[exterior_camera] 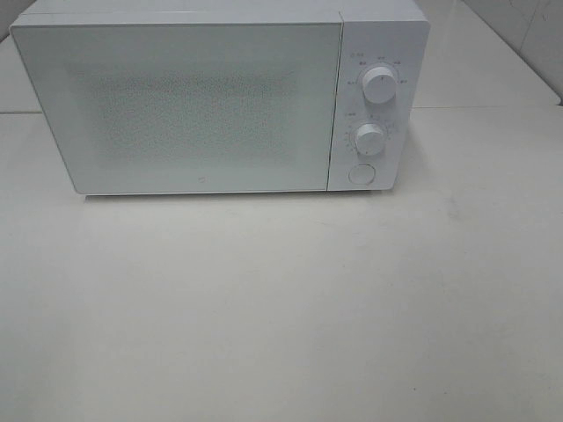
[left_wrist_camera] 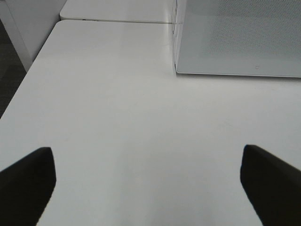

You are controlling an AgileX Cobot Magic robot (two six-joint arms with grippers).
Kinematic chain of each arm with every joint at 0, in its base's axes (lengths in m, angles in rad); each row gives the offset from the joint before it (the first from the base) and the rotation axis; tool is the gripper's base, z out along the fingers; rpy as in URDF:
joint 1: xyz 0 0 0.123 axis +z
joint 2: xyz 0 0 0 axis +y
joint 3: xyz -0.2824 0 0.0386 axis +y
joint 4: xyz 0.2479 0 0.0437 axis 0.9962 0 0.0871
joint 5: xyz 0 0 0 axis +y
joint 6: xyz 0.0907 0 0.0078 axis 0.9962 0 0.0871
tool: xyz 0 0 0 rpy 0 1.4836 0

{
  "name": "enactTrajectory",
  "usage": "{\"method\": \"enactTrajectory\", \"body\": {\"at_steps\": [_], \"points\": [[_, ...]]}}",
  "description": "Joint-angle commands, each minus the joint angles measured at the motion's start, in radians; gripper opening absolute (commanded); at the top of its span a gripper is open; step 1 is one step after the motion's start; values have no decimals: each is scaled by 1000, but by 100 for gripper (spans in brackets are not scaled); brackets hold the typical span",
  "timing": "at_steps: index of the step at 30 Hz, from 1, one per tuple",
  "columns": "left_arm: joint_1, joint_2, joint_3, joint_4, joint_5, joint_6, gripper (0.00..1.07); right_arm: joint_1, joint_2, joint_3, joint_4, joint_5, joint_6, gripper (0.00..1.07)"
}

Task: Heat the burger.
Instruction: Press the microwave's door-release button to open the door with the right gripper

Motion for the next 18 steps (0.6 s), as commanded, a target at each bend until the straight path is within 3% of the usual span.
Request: {"method": "enactTrajectory", "body": {"at_steps": [1, 18], "points": [[-2, -17, 3, -7, -9, -6, 100, -5, -27, 3, -2, 0, 10, 76], [-2, -17, 3, -7, -9, -6, 100, 0, -13, -12, -3, -17, 10, 76]]}}
